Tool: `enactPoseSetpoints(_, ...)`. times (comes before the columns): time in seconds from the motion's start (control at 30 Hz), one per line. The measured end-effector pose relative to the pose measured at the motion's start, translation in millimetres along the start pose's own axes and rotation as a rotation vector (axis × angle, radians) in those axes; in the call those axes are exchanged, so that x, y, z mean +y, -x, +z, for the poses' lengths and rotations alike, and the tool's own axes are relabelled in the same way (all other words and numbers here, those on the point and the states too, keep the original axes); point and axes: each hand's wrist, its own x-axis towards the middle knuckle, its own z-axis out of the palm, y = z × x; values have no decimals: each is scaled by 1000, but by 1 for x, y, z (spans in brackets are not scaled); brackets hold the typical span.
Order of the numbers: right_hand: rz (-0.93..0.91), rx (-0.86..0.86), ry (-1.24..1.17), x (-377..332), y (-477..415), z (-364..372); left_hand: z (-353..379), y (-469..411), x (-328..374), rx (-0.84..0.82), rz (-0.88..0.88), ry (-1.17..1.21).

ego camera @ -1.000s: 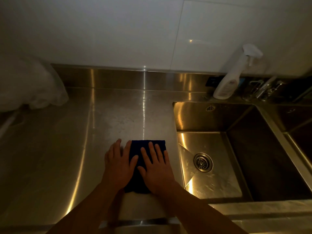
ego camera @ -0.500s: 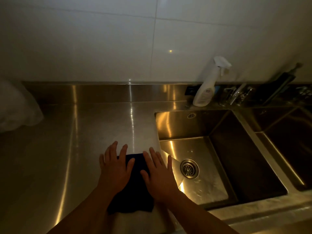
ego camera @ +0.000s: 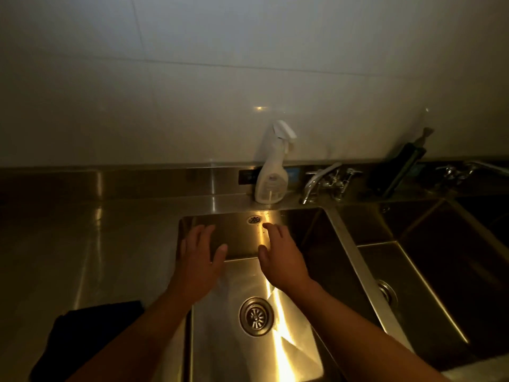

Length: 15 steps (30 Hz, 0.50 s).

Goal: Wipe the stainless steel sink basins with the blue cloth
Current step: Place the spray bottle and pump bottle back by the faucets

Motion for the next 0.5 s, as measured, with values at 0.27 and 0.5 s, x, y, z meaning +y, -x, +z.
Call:
enactPoseSetpoints(0.27, 14, 20, -81, 43, -69, -33, 45, -64, 64, 51, 32, 9)
enactPoseSetpoints(0.5, 134, 52, -205, 36, -109, 4, 66, -113, 64, 104, 58, 0)
